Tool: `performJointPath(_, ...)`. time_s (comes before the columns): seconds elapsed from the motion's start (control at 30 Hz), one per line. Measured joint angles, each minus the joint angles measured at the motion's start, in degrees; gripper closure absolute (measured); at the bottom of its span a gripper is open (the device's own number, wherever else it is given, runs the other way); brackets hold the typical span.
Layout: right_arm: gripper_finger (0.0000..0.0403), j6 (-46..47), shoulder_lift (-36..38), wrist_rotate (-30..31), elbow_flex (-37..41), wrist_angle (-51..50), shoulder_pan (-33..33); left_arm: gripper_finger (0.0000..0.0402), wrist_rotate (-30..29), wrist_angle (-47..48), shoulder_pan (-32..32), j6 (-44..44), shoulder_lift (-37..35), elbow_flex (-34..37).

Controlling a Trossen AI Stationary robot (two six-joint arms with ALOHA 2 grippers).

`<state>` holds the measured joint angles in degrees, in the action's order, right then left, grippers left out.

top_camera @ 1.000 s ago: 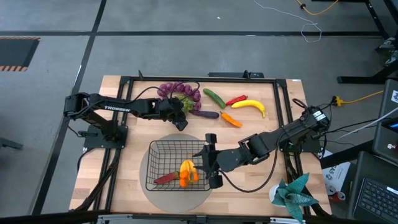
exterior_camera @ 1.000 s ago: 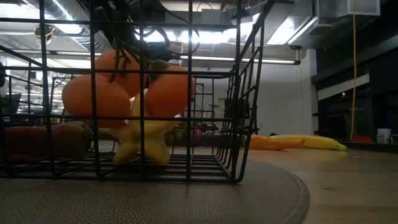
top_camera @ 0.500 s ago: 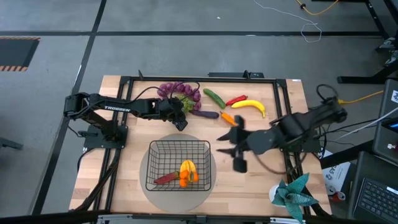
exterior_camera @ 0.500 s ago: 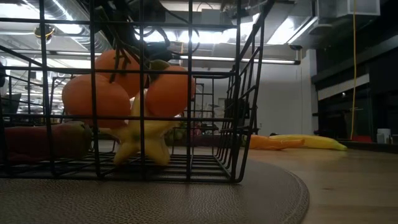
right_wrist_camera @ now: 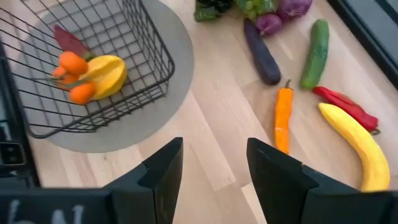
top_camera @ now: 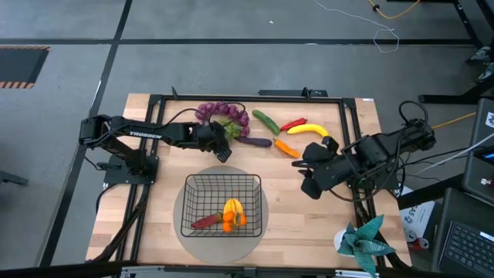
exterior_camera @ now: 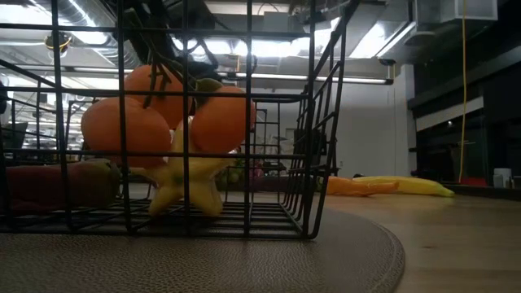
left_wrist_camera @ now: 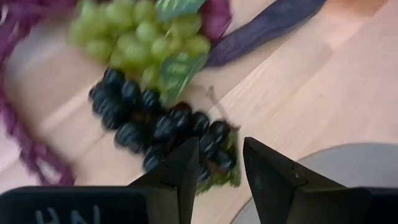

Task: Build produce basket
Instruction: Put the black grapes into the black wire basket

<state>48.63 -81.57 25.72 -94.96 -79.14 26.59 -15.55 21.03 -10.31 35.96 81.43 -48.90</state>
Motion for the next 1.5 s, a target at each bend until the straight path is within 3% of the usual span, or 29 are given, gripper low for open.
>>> performJointPath(0.17, 0.0222, -0.98, -0.14, 0.24, 0.0, -0.08, 0.02, 0.028, 0.0, 4.53, -1.06, 5.72, 0.0, 0.03)
performJointPath(0.5, 0.0222, -2.67, -0.16, 1.72, 0.0, -0.08, 0.02, 0.028, -4.23, 2.67, -5.59, 5.82, 0.93, 0.02)
performJointPath(0.73, 0.0222, -4.11, -0.19, 1.83, 0.04, -0.11, 0.02, 0.028, -3.48, -0.78, -5.23, -7.05, 4.93, 0.01)
performJointPath(0.97, 0.0222, -4.18, -0.19, 1.83, 0.04, -0.37, 0.02, 0.028, -2.58, -4.54, -3.59, -7.84, 8.06, 0.02)
performJointPath(1.17, 0.0222, -4.15, -0.19, 1.74, 0.04, -0.46, 0.01, 0.0274, -0.98, -4.78, -4.48, 1.55, 8.15, 0.0)
performJointPath(1.5, 0.0222, -3.96, -0.19, 1.69, 0.04, -0.48, 0.02, 0.0206, 0.52, 0.28, -6.17, 9.54, 8.13, -0.02)
